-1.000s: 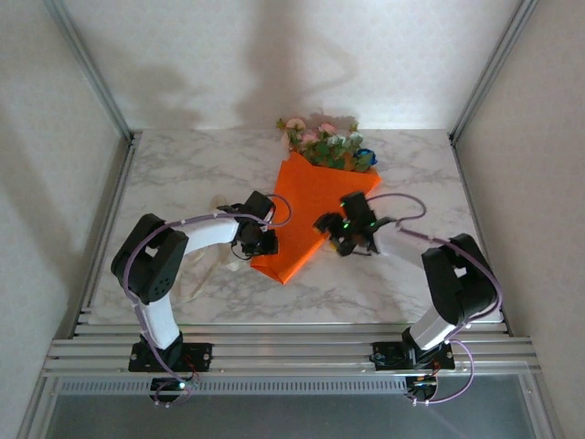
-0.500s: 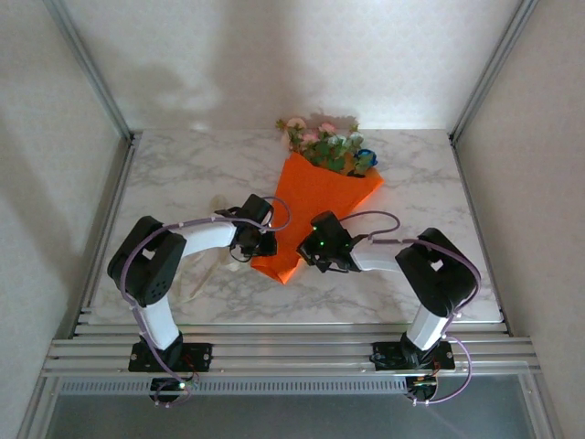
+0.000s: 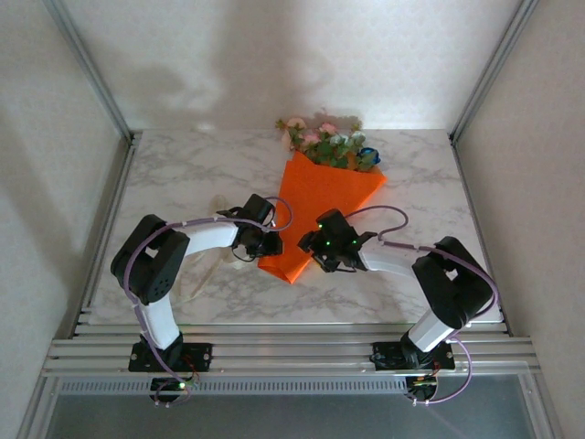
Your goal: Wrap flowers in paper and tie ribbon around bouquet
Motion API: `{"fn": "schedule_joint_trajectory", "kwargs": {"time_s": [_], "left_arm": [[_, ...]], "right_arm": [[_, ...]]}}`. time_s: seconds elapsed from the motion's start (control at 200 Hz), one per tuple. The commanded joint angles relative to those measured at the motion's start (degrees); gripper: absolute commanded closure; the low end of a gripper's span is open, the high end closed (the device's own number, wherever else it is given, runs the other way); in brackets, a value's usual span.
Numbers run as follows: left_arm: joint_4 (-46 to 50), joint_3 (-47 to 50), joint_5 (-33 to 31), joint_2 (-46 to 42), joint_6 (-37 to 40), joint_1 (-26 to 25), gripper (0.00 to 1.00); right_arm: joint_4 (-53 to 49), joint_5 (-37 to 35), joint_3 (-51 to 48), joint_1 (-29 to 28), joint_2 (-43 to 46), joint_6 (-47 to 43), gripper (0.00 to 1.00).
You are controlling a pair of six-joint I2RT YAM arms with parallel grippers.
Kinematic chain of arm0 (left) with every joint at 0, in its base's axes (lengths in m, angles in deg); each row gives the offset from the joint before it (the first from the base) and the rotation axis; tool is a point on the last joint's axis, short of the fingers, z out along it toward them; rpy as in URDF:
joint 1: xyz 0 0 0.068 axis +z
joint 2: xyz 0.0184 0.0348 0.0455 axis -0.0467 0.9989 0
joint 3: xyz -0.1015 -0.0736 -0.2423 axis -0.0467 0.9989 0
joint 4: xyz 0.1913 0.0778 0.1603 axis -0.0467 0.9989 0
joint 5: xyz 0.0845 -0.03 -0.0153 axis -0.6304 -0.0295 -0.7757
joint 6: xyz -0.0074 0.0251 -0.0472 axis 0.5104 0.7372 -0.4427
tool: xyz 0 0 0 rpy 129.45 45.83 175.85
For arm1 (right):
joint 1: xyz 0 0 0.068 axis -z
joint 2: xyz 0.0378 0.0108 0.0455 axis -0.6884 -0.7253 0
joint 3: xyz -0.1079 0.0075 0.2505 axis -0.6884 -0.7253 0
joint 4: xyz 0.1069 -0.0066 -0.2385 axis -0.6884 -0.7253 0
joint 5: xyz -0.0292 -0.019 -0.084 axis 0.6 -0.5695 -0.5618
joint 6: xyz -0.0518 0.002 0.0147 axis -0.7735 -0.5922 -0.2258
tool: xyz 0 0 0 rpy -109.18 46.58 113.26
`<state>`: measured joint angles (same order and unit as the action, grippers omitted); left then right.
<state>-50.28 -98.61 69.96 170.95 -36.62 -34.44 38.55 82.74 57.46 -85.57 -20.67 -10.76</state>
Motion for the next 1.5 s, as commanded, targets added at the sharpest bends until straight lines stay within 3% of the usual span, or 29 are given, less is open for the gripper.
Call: {"fn": "schedule_joint_trajectory", "kwargs": {"time_s": [0.0,0.14,0.295,0.4,0.425,0.506,0.541,0.611,0.706,0.771,0.821,0.886,1.016,1.126,1.236,1.326,1.411,1.497], "left_arm": [[2.6,1.9,0.6,3.5,-0.7,-0.3,0.84],[2.6,2.1,0.8,3.7,-0.3,-0.3,0.84],[2.8,1.7,0.8,3.8,0.1,-0.2,0.84],[2.9,1.5,0.7,3.6,0.2,-0.2,0.85],[2.9,1.5,0.7,3.6,0.2,-0.2,0.85],[2.8,1.4,0.7,3.8,0.2,-0.2,0.85],[2.8,1.4,0.7,3.9,0.2,-0.2,0.85],[2.8,1.3,0.8,4.1,0.2,-0.2,0.85],[2.9,1.0,0.7,4.3,0.2,-0.2,0.85],[2.9,0.9,0.7,4.3,0.1,-0.2,0.85],[2.9,0.7,0.8,4.3,0.1,-0.2,0.85],[2.8,0.7,0.7,4.2,0.1,-0.3,0.85],[2.9,-0.2,0.0,2.3,-0.6,-0.3,0.84],[4.5,-2.9,-1.0,-0.8,-2.3,-0.2,0.73],[7.3,-6.1,-3.1,-4.6,-4.9,0.0,0.54],[13.2,-9.2,-10.1,-8.7,-7.0,0.7,0.4],[18.6,-8.9,-14.4,-13.4,-10.4,3.7,0.4],[20.7,-4.1,-12.1,-18.5,-15.6,8.3,0.41]], "right_arm": [[0.4,0.3,-0.3,-3.8,-1.5,1.2,0.38],[4.9,-0.2,-0.6,-7.1,-3.6,5.2,0.45],[2.6,-2.9,-0.7,-7.6,-4.2,7.3,1.0],[0.1,-4.9,-1.4,-7.6,-1.8,6.9,1.0],[0.0,-4.8,-1.5,-7.7,-1.6,6.7,0.93],[0.3,-3.9,-1.2,-7.7,-1.9,6.7,0.55],[0.5,-3.4,-0.8,-7.9,-2.5,6.7,0.5],[0.7,-2.6,0.5,-8.5,-3.9,6.9,0.49],[-0.8,-2.2,2.0,-9.6,-5.5,7.6,0.5],[-1.2,-2.2,1.7,-9.6,-6.1,8.5,0.57],[-1.7,-2.5,1.0,-9.6,-6.1,9.6,0.7],[-2.4,-3.2,0.1,-9.4,-5.4,10.2,1.0],[-4.8,-5.1,-1.6,-8.3,-2.3,10.1,1.0],[-7.2,-4.7,-1.6,-6.9,-1.1,8.5,1.0],[-7.7,-3.0,-1.4,-5.7,-0.8,6.5,1.0],[-7.8,-0.1,-0.5,-4.7,-1.4,4.4,1.0],[-11.2,0.8,1.7,-4.3,-1.4,1.5,1.0],[-14.0,1.6,3.2,-3.8,-0.7,-0.8,1.0]]}}
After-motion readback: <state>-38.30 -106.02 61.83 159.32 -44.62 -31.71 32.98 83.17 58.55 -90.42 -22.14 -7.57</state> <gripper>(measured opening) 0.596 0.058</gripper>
